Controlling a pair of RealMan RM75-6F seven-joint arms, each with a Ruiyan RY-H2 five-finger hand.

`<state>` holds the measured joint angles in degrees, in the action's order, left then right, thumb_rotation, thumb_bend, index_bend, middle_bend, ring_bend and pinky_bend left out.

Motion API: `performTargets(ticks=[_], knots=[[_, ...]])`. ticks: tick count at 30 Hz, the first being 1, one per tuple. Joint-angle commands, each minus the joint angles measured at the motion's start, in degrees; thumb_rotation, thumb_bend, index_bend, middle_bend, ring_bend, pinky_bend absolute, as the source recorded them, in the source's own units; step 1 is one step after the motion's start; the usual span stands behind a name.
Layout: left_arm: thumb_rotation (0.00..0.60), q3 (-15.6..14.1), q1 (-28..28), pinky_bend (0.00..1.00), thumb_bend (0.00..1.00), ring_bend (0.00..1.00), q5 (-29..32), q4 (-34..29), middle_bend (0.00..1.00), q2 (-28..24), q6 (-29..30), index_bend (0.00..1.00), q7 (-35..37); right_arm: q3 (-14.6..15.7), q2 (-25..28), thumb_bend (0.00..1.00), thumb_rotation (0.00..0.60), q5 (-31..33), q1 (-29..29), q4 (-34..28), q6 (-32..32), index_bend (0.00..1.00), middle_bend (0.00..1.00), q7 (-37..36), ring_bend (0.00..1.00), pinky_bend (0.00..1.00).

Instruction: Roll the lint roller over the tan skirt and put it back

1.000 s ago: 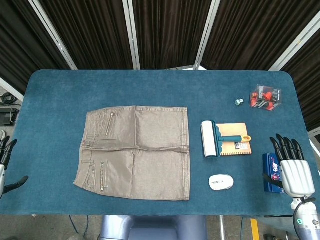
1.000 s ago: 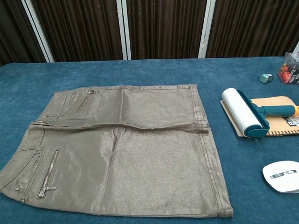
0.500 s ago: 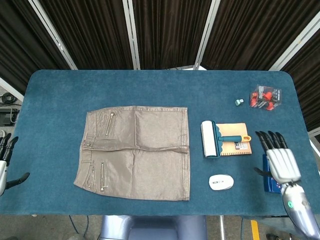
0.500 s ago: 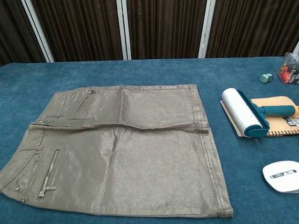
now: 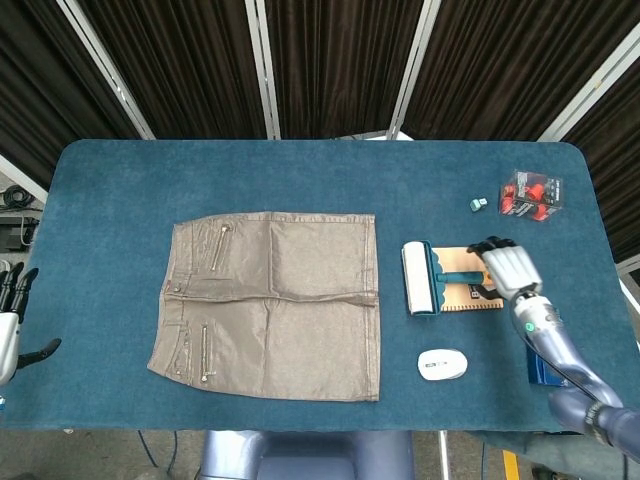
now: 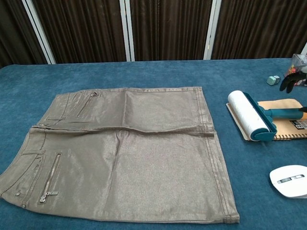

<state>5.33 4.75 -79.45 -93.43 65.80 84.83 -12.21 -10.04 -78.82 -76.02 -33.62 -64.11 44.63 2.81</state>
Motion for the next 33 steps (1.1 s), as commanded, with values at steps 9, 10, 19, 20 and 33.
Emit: performTargets(ticks=[9,10,19,20,33], knots=[[0.600,0.42,0.56,0.00,0.00,0.00,1.52,0.64,0.00,0.39,-0.95,0.00,-0.52,2.47,-5.58,0.27,0.600,-1.49,-3.55,4.29,-2.06,0.28,0.28,0.09,0.17,0.24],[0.600,0.42,0.56,0.00,0.00,0.00,1.55,0.61,0.00,0.37,-0.94,0.00,-0.50,2.59,-5.82,0.28,0.600,-1.50,-3.70,4.52,-2.13,0.29,0.28,0.22,0.17,0.24],[0.600,0.27,0.49,0.00,0.00,0.00,1.65,0.34,0.00,0.10,-0.79,0.00,-0.29,3.82,-7.04,0.35,0.600,-1.48,-4.18,6.71,-1.81,0.36,0.35,2.04,0.27,0.31],[0.600,0.25,0.49,0.00,0.00,0.00,1.64,0.31,0.00,0.06,-0.79,0.00,-0.25,3.93,-7.15,0.37,0.600,-1.49,-4.16,7.04,-1.66,0.37,0.37,2.22,0.28,0.32],[0.600,0.01,0.48,0.00,0.00,0.00,1.72,-0.22,0.00,-0.40,-0.99,0.00,0.27,5.61,-6.39,0.69,0.600,-4.09,-3.85,9.05,1.62,0.53,0.57,2.15,0.47,0.56]])
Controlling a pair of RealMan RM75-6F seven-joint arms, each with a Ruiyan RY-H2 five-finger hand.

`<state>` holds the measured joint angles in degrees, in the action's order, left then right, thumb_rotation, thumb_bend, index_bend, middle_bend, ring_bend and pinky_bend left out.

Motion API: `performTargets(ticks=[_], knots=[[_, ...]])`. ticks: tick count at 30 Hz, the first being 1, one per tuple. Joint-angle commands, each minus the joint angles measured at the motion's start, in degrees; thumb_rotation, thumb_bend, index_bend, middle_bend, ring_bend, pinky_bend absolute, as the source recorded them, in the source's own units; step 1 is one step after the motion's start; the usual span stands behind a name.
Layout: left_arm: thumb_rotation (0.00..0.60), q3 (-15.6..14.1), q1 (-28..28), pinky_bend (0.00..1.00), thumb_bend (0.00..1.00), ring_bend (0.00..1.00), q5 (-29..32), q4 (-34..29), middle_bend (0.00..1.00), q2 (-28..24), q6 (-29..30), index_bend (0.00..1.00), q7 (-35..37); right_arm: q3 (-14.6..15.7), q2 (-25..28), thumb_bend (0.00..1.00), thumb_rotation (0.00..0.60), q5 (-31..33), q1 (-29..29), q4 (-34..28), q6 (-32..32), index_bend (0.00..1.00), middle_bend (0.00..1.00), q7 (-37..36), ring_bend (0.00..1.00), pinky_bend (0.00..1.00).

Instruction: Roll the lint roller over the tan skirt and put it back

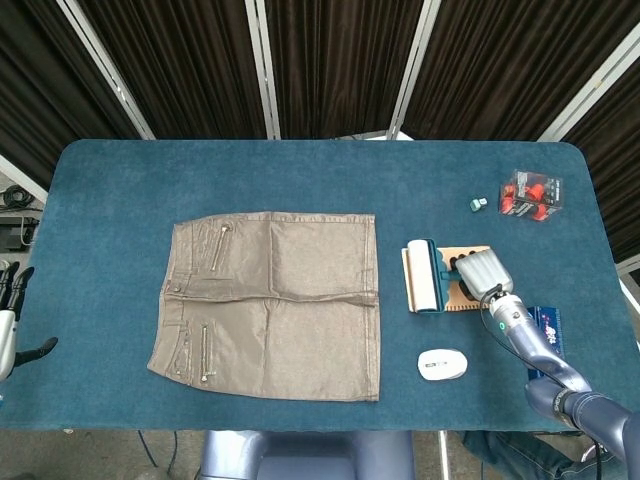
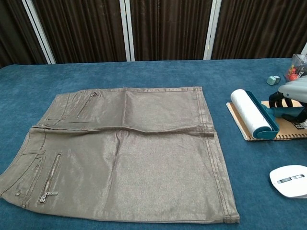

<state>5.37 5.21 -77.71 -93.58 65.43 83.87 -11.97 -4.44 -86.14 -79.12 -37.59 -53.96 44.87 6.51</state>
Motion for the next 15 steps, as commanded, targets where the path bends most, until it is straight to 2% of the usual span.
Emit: performTargets(ticks=[1,8,13,15], knots=[[0.600,-0.05,0.03,0.00,0.00,0.00,-0.07,-0.14,0.00,-0.08,-0.04,0.00,0.08,-0.02,1.42,0.70,0.600,-1.48,0.14,-1.77,2.13,0.53,0.57,-2.31,0.47,0.56],[0.600,0.01,0.24,0.00,0.00,0.00,0.06,-0.67,0.00,-0.60,-0.54,0.00,1.07,-0.47,5.91,0.73,0.600,-5.19,-0.89,-8.79,6.72,0.54,0.58,-2.80,0.48,0.56],[0.600,0.13,0.59,0.00,0.00,0.00,0.64,-0.78,0.00,-1.03,-1.52,0.00,1.98,-2.21,8.99,0.73,0.600,-4.79,-3.09,-16.05,6.39,0.54,0.58,3.10,0.48,0.56],[0.600,0.14,0.81,0.00,0.00,0.00,0.96,-0.70,0.00,-1.13,-2.09,0.00,2.12,-3.32,9.92,0.74,0.600,-4.49,-4.96,-19.72,5.50,0.54,0.58,8.33,0.48,0.56]])
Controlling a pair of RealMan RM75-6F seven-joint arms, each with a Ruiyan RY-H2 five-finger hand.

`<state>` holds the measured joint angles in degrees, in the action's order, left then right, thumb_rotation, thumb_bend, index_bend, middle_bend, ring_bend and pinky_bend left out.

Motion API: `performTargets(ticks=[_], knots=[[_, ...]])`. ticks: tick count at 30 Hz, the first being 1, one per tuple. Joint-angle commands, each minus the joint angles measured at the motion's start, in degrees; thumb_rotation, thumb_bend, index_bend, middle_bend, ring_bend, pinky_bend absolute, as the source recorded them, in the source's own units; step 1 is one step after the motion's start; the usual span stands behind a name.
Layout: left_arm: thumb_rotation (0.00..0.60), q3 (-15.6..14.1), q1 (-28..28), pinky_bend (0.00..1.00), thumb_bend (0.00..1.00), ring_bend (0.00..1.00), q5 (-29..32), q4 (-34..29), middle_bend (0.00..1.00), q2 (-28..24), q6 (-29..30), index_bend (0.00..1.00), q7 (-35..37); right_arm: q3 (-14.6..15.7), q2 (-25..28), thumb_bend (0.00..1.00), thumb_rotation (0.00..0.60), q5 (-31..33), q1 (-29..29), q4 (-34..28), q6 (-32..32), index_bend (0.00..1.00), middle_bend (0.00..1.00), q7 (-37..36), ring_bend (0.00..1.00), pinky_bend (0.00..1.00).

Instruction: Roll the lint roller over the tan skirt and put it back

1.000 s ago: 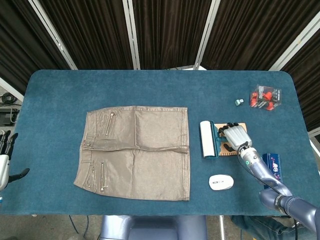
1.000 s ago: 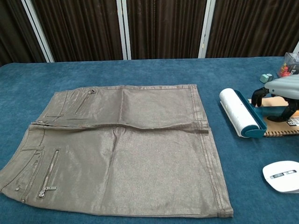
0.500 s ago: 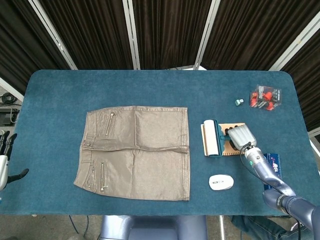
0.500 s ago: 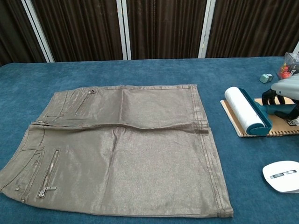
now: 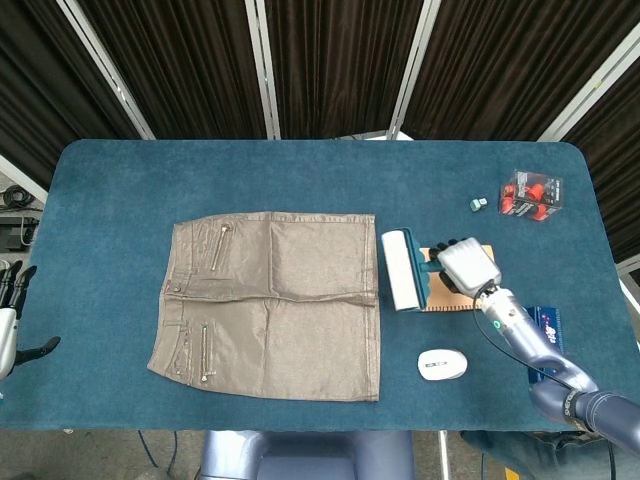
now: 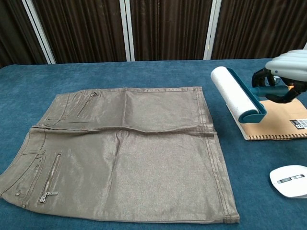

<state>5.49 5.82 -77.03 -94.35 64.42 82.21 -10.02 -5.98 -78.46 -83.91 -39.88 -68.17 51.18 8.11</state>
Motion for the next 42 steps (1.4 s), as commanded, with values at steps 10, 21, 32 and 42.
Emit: performTargets(ticks=[10,21,32,42], knots=[[0.600,0.22,0.70,0.00,0.00,0.00,1.89,0.64,0.00,-0.35,-2.01,0.00,0.97,-4.51,-0.03,0.76,0.600,6.01,-11.14,-17.69,-6.97,0.55,0.59,33.14,0.49,0.57],[0.600,0.80,0.63,0.00,0.00,0.00,3.55,1.78,0.00,-0.58,-2.20,0.00,1.84,-3.25,-8.61,0.77,0.600,14.28,-19.78,-19.73,-11.79,0.56,0.59,51.60,0.50,0.57],[0.600,1.00,0.99,0.00,0.00,0.00,5.09,2.73,0.00,-0.52,-3.58,0.00,2.31,0.02,-13.20,0.78,0.600,19.90,-22.98,-19.68,-10.48,0.57,0.61,58.61,0.51,0.58],[0.600,0.93,1.29,0.00,0.00,0.00,5.67,2.73,0.00,-0.31,-4.14,0.00,1.80,5.20,-13.87,0.79,0.600,17.39,-22.41,-15.68,-5.45,0.59,0.63,62.13,0.54,0.61]])
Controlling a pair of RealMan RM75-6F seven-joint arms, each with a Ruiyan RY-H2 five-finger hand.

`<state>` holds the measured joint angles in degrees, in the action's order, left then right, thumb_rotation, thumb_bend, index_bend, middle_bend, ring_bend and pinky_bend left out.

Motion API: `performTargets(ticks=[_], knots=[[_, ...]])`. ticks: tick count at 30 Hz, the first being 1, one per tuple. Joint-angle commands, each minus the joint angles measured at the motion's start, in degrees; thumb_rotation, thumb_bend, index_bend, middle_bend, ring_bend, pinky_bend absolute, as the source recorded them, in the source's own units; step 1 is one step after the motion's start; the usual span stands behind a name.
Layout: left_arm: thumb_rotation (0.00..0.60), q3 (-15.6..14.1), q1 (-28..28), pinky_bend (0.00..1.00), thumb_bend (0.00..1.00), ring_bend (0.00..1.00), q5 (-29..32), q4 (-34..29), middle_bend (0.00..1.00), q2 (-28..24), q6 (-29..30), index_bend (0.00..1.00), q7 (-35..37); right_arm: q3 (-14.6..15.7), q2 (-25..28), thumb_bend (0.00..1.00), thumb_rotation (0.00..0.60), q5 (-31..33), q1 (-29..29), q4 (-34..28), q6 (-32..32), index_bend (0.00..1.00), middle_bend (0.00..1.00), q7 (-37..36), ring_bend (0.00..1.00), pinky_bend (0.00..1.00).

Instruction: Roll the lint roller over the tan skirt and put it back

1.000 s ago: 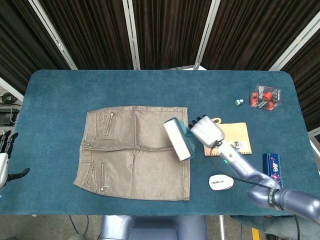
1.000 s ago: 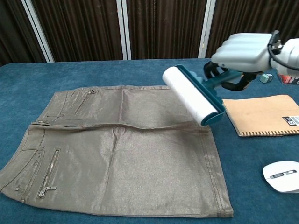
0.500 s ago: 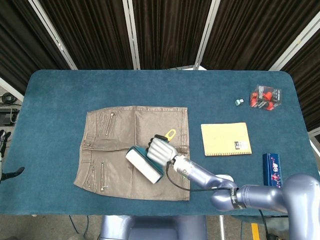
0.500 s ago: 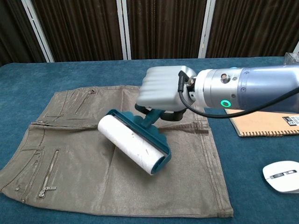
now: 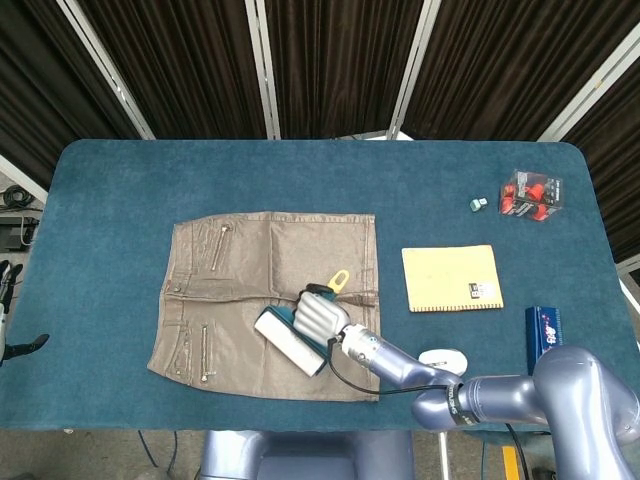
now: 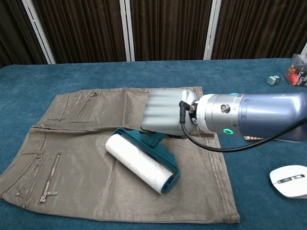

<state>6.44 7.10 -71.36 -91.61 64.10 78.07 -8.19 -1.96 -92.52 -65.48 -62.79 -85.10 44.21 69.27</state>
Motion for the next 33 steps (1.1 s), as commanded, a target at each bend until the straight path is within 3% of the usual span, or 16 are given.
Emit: performTargets(ticks=[1,9,18,33], knots=[[0.600,-0.03,0.03,0.00,0.00,0.00,-0.02,-0.05,0.00,0.01,-0.01,0.00,-0.04,1.63,0.43,0.79,0.600,-1.60,0.76,1.94,2.43,0.59,0.63,1.53,0.54,0.61],[0.600,-0.29,0.03,0.00,0.00,0.00,-0.60,-0.57,0.00,-0.04,0.35,0.00,-0.22,3.31,3.19,0.79,0.600,-3.61,2.83,6.94,6.39,0.59,0.63,2.10,0.54,0.61],[0.600,-0.67,-0.11,0.00,0.00,0.00,-1.75,-1.13,0.00,-0.02,1.19,0.00,-0.45,4.40,4.31,0.80,0.600,-4.05,3.85,10.08,5.88,0.59,0.63,1.45,0.54,0.61],[0.600,-0.76,0.05,0.00,0.00,0.00,-1.67,-0.72,0.00,0.05,0.89,0.00,-0.23,5.52,3.01,0.80,0.600,-9.16,2.31,1.29,5.41,0.59,0.63,7.69,0.54,0.61]])
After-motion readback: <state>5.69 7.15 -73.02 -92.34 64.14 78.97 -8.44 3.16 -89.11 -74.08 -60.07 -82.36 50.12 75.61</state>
